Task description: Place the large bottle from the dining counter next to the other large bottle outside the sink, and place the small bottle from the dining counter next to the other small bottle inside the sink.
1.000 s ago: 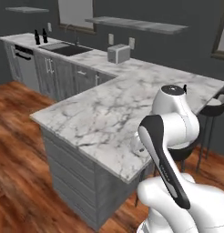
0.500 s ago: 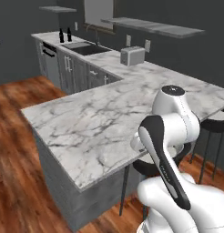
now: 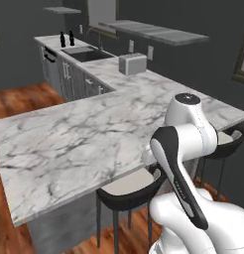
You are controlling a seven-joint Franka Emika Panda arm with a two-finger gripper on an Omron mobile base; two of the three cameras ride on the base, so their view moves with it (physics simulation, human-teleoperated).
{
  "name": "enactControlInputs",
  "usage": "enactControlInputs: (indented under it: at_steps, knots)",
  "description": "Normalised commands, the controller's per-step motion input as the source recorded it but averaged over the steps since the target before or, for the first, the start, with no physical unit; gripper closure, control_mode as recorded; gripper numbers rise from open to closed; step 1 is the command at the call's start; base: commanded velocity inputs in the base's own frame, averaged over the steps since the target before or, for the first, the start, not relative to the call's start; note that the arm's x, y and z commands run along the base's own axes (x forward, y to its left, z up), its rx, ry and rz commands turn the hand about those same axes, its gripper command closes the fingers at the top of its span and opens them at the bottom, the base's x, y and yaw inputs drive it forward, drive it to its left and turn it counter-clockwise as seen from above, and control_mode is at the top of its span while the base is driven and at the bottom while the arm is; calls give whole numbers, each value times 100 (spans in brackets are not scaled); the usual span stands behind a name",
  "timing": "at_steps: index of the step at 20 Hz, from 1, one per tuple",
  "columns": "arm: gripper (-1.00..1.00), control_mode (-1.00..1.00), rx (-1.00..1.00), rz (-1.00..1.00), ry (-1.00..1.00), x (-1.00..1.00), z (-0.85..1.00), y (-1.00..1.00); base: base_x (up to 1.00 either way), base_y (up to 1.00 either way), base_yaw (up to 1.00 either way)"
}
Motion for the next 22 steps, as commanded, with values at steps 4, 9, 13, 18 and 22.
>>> enactControlInputs:
  at_steps: [4, 9, 13, 18, 22]
  knots:
    - [-100, 100, 0, 0, 0, 0, 0, 0, 1, -100, 12]
    - [-100, 100, 0, 0, 0, 0, 0, 0, 14, -84, 7]
    - [-100, 100, 0, 0, 0, 0, 0, 0, 63, -33, 10]
    - [-100, 100, 0, 0, 0, 0, 0, 0, 81, -11, 16]
    - [-100, 100, 0, 0, 0, 0, 0, 0, 75, -15, 12]
